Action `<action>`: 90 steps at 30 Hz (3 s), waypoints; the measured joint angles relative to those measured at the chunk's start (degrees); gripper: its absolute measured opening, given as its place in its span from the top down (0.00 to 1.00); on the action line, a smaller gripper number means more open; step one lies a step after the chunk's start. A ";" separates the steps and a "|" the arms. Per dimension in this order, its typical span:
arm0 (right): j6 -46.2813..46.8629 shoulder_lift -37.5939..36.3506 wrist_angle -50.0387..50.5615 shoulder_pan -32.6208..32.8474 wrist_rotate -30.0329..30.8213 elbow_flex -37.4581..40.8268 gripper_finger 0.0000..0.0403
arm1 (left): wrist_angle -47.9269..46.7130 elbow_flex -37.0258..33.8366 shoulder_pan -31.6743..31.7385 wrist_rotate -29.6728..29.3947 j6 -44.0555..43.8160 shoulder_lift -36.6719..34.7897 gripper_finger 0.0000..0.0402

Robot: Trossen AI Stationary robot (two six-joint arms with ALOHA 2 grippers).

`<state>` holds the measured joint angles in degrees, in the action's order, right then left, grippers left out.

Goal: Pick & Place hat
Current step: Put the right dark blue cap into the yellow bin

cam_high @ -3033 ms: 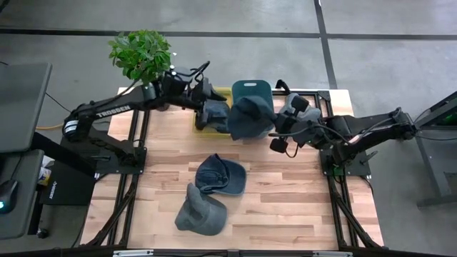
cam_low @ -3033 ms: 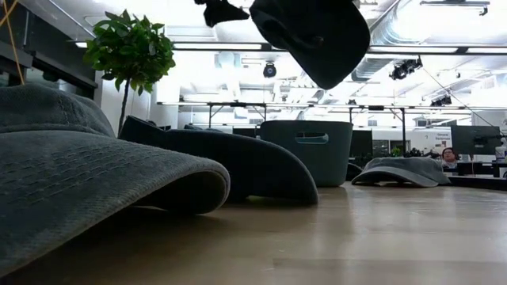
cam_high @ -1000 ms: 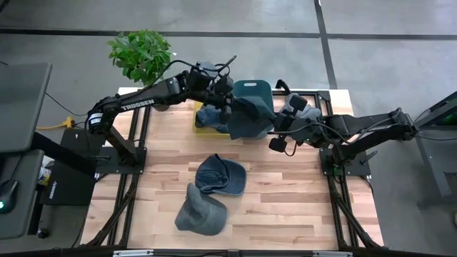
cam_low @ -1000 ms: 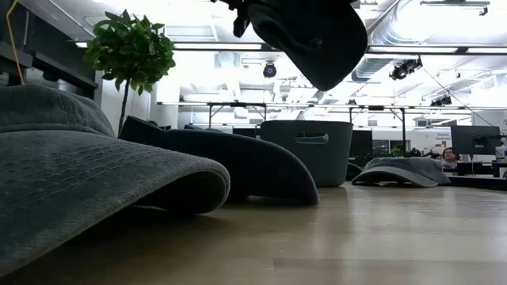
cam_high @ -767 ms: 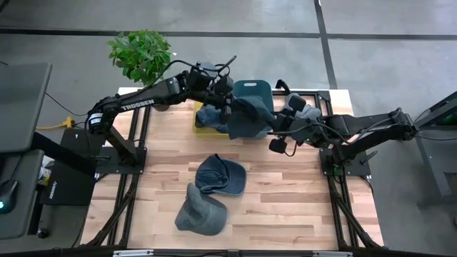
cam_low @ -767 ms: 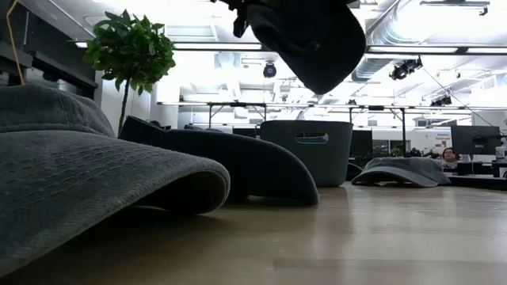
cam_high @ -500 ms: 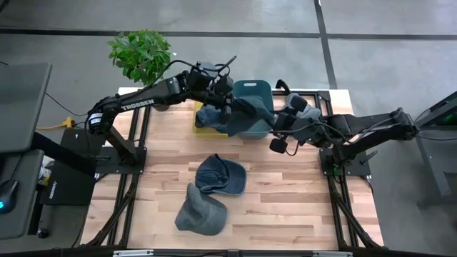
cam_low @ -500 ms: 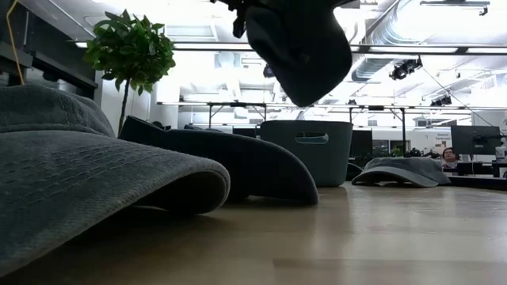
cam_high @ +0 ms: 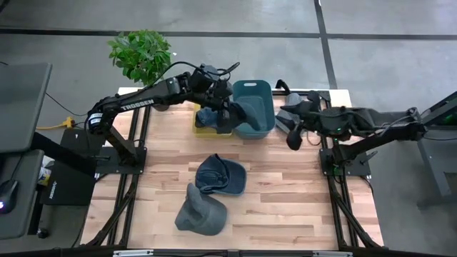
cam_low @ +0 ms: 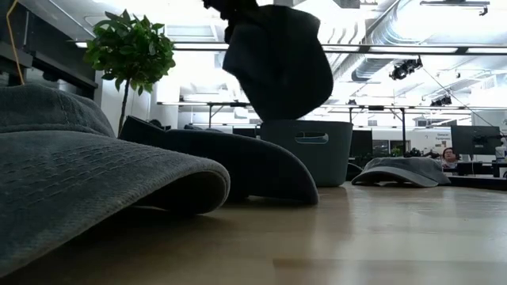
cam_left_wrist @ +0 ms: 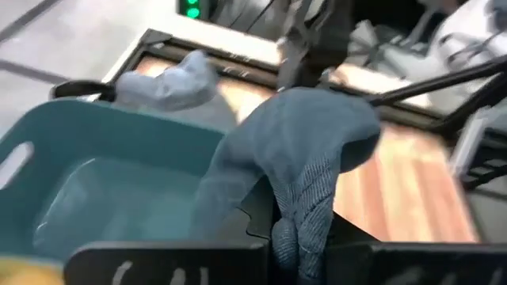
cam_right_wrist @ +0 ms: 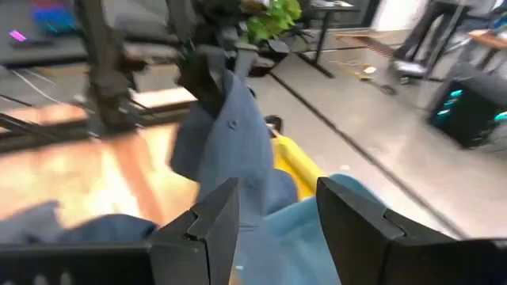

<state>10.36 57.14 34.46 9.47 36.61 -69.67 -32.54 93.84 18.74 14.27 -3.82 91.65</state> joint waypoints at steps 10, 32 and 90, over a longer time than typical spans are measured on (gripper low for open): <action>4.16 -2.02 4.00 0.00 -5.51 0.04 0.60 | -11.27 5.61 0.00 -12.83 10.67 -0.56 1.00; 13.56 -1.70 6.45 0.00 -5.53 8.97 0.60 | -19.49 9.53 2.22 -37.20 28.25 4.94 1.00; 14.10 -1.70 6.45 -0.11 -5.00 9.79 0.60 | -26.45 9.55 13.51 -23.34 39.56 17.27 1.00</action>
<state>24.47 55.44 40.91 9.37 31.62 -59.88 -58.99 103.39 32.25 -9.07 35.75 108.92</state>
